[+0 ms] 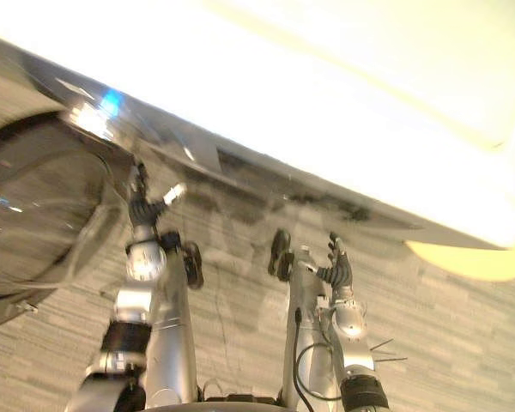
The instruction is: Pick up the laundry basket with both hands and put the clothes into the washing machine.
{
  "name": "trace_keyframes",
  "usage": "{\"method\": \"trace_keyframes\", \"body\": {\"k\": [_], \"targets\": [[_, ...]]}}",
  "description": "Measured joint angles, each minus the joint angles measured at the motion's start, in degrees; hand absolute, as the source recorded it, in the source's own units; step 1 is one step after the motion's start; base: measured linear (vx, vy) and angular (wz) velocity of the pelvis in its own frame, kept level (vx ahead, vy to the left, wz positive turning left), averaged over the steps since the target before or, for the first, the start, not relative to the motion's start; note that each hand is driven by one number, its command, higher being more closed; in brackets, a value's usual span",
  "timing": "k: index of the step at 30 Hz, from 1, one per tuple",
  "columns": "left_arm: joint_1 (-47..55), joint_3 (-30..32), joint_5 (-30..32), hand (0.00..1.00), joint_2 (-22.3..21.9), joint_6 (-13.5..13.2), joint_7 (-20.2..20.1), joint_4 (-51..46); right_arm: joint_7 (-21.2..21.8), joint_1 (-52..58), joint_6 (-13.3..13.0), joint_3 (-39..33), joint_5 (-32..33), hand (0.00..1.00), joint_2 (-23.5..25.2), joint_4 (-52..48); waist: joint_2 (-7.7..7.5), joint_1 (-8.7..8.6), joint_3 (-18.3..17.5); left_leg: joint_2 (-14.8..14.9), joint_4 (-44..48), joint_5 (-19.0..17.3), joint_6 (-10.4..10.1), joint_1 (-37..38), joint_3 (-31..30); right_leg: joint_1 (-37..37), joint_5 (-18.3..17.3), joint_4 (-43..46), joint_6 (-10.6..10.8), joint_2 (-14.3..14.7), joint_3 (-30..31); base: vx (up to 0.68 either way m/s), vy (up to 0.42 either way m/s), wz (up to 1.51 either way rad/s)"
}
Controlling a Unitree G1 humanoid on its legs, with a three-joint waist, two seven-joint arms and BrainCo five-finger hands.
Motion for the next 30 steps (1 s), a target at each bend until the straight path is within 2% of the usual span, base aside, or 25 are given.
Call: {"method": "trace_keyframes", "body": {"k": [1, 2, 3, 5, 10, 13, 15, 17, 19, 20, 22, 23, 25, 26, 27, 28, 29, 30], "targets": [[2.6, -1.0, -2.0, 0.0, -0.2, -0.5, -2.6, 3.2, 0.0, 0.9, 0.6, -0.1, 0.6, 0.0, 0.0, 2.7, 0.3, 0.07, -1.4, -0.1, -4.1, 1.1, 0.1, 5.1, 1.0, 4.6, 0.5, -3.1, 0.1, 0.1, -0.4, 0.25, -0.061, 0.08], [5.6, -2.0, -3.6, 0.0, -0.7, -0.7, -4.8, 7.1, 0.0, 2.6, 1.1, -0.7, 1.2, 0.0, 0.3, 6.0, 0.46, 0.41, -4.3, -0.4, -9.3, 2.5, 0.1, 10.6, 2.3, 9.2, 1.3, -7.4, 0.4, 0.3, -0.5, 0.21, -0.049, 0.05], [6.0, -2.0, -3.9, 0.0, -0.9, -0.9, -5.5, 7.8, 0.0, 2.8, 1.1, -1.0, 1.4, 0.0, 0.4, 6.5, 0.56, 0.47, -4.6, -0.4, -10.5, 2.7, 0.1, 11.7, 2.6, 10.3, 1.4, -8.3, 0.4, 0.4, -0.5, 0.26, -0.028, -0.04], [9.3, -2.0, -5.6, 0.0, -1.7, -1.1, -9.2, 14.2, 0.0, 5.4, 2.2, -2.4, 3.5, 0.0, 0.9, 10.0, 1.2, 0.63, -7.7, -0.8, -18.1, 4.9, 0.1, 20.5, 4.7, 17.7, 2.8, -14.3, 1.0, 0.7, -0.4, 0.19, -0.002, -0.07], [12.6, -0.5, -5.1, 0.0, -1.2, -0.8, -12.1, 24.7, 0.1, 7.7, 2.8, -4.4, 5.6, 0.0, 0.9, 16.2, 2.96, 0.54, -14.0, -1.3, -30.7, 8.6, 0.0, 32.9, 9.7, 27.0, 6.0, -24.5, 2.3, 2.2, 1.9, 0.15, 0.041, -0.27], [12.9, 0.5, -4.5, 0.0, -0.3, -0.3, -12.8, 28.7, -0.1, 5.5, 3.5, -6.6, 5.8, 0.0, 0.1, 22.2, 4.32, 0.15, -15.5, -1.9, -35.9, 10.1, 0.0, 38.3, 11.4, 31.0, 8.3, -29.8, 2.5, 3.4, 3.6, 0.1, 0.07, -0.36], [13.0, 0.5, -3.4, 0.0, 0.5, -0.3, -12.8, 29.3, 0.0, 4.1, 4.1, -6.6, 6.2, 0.0, -0.3, 24.1, 4.55, -0.08, -15.6, -2.2, -36.1, 10.1, -0.1, 39.8, 10.9, 32.5, 9.4, -31.8, 2.8, 4.4, 5.6, 0.05, 0.05, -0.51], [12.3, 0.4, -2.8, 0.0, 0.9, -0.3, -12.8, 31.3, -0.1, 2.4, 4.3, -6.5, 7.0, 0.0, -1.2, 26.5, 4.8, -0.65, -15.9, -3.7, -35.7, 10.2, 0.1, 40.9, 5.4, 34.1, 11.8, -35.0, 3.4, 5.2, 8.6, 0.04, 0.015, -0.6], [11.2, -0.3, -2.6, 0.0, 0.8, -0.3, -12.8, 33.4, -0.1, 1.6, 4.3, -6.7, 7.9, 0.0, -1.8, 27.5, 4.9, -0.66, -15.9, -4.8, -36.3, 10.2, 0.1, 42.4, 3.9, 34.9, 14.5, -38.3, 4.1, 5.4, 12.0, 0.0, 0.071, -0.75], [11.0, -0.4, -2.4, 0.0, 0.8, -0.3, -12.8, 33.9, -0.2, 1.5, 4.3, -6.9, 8.0, 0.0, -1.8, 27.5, 4.9, -0.7, -15.9, -5.0, -36.8, 10.2, 0.1, 43.0, 4.3, 35.1, 15.2, -39.3, 4.4, 5.4, 13.1, -0.04, 0.123, -1.06], [9.7, -1.7, -0.4, 0.0, 1.2, -0.3, -12.8, 35.9, -0.1, 1.1, 4.3, -7.0, 9.2, 0.0, -1.4, 27.8, 4.86, -0.93, -15.9, -6.1, -37.7, 8.6, 2.3, 44.6, 6.9, 34.9, 19.0, -43.2, 5.5, 6.1, 18.8, -0.09, 0.161, -1.21], [9.5, -1.9, -0.3, 0.0, 1.4, -0.3, -12.8, 35.9, -0.1, 1.0, 4.3, -7.0, 9.5, 0.0, -1.3, 27.8, 4.8, -0.95, -15.9, -6.3, -37.5, 7.9, 2.3, 44.8, 7.5, 34.6, 19.9, -43.9, 5.8, 6.4, 20.4, -0.13, 0.159, -1.47], [8.6, -2.2, 1.1, 0.0, 2.1, -0.3, -12.7, 37.0, -0.1, 0.5, 4.3, -6.3, 10.2, 0.0, -0.8, 27.7, 4.0, -0.98, -15.4, -7.0, -35.6, 3.3, 3.7, 45.0, 11.7, 32.4, 23.1, -46.0, 6.3, 8.2, 26.9, -0.19, 0.116, -1.94], [8.0, -2.3, 1.7, 0.0, 2.9, 0.0, -12.7, 37.6, -0.1, -0.1, 4.3, -5.3, 10.3, 0.0, -0.2, 27.5, 2.75, -1.55, -14.6, -6.8, -34.6, 2.3, 4.5, 44.8, 17.6, 32.1, 22.7, -49.7, 1.5, 7.7, 26.0, -0.26, 0.089, -2.29], [7.8, -2.2, 1.9, 0.0, 3.1, 0.1, -12.6, 37.7, -0.3, -0.8, 4.3, -4.8, 10.3, 0.0, 0.1, 27.4, 2.96, -1.9, -14.5, -5.6, -35.1, 2.3, 4.6, 45.0, 22.1, 30.8, 19.1, -50.6, -3.7, 6.8, 18.0, -0.23, 0.07, -2.38], [7.8, -2.1, 2.3, 0.0, 3.5, 0.0, -12.4, 37.7, -0.6, -1.4, 4.4, -4.1, 10.3, 0.0, 0.4, 27.3, 3.86, -1.91, -14.0, -4.0, -35.5, 2.5, 4.5, 46.0, 26.1, 28.1, 18.7, -47.4, -4.1, 6.2, 10.0, -0.02, 0.033, -2.61], [8.0, -2.1, 3.1, 0.0, 4.3, 0.2, -12.5, 38.0, -1.0, -1.2, 4.3, -3.1, 10.2, 0.0, 0.9, 26.6, 2.91, -2.25, -13.7, -3.8, -36.6, 2.9, 4.0, 48.5, 32.8, 25.8, 17.0, -38.6, -6.3, 4.4, -4.0, 0.03, 0.026, -2.72], [8.3, -2.2, 3.4, 0.0, 4.4, 0.5, -12.5, 38.4, -1.2, -0.7, 4.3, -2.9, 10.0, 0.0, 1.0, 25.7, 2.84, -2.42, -13.8, -4.2, -36.8, 2.9, 4.0, 50.3, 37.4, 26.1, 14.1, -33.9, -10.0, 2.7, -12.9, 0.05, 0.015, -2.7]]}}
